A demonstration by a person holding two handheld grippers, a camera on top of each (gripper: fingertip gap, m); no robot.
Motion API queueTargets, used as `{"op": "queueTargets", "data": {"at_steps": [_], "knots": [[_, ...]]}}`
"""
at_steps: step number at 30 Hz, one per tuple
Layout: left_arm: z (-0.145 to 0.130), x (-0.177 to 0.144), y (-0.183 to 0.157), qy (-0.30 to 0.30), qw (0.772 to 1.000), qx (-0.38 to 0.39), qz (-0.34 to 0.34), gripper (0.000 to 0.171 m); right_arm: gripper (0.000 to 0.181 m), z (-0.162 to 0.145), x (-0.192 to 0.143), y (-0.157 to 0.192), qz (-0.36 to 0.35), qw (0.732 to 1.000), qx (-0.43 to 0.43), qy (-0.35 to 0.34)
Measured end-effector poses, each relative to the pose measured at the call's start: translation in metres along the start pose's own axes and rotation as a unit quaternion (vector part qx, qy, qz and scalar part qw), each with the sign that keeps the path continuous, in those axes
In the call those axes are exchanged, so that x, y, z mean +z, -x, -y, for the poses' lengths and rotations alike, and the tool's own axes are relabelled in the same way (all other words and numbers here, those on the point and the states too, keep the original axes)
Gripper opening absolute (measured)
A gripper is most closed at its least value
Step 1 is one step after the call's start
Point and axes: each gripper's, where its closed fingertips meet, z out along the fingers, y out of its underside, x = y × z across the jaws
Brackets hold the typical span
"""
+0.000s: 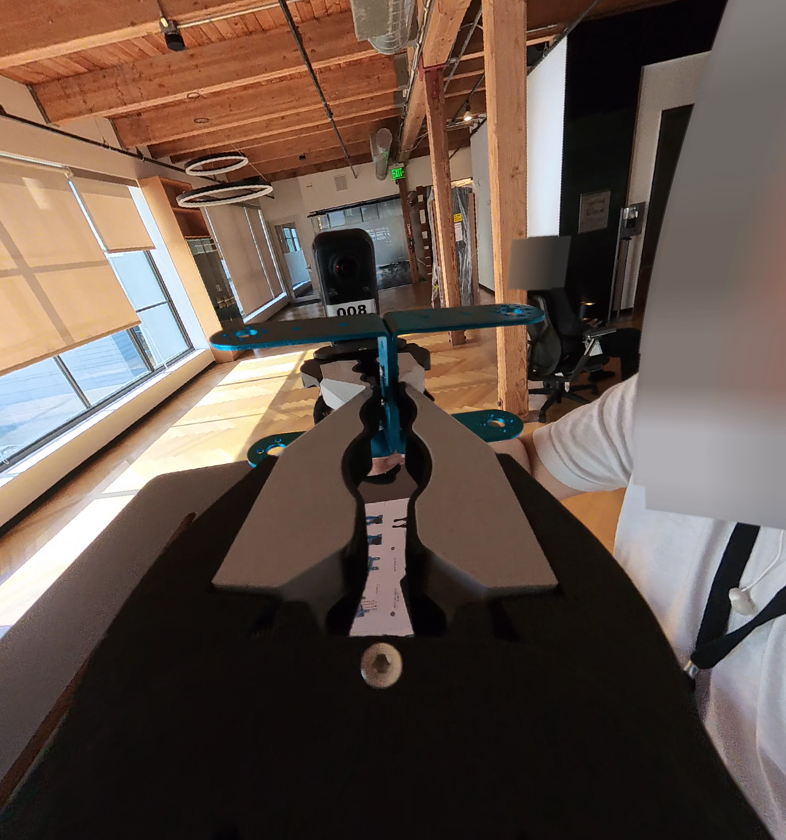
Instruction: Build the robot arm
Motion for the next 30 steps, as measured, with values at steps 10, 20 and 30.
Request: {"op": "queueTargets", "data": {"at_steps": [10, 20, 30], "knots": [[-0.001, 0.003, 0.011, 0.001, 0.995, -0.095, 0.006, 0.005, 0.002, 0.001, -0.005, -0.009, -0.026, 1.000, -0.002, 0.004], [-0.006, 0.011, 0.033, 0.011, 0.992, -0.104, 0.073, 0.003, 0.003, 0.001, -0.016, -0.026, -0.064, 0.998, 0.009, 0.014], [-0.018, 0.011, 0.042, 0.024, 0.987, -0.136, 0.082, 0.002, 0.003, -0.010, -0.017, -0.034, -0.073, 0.996, 0.040, 0.042]]}}
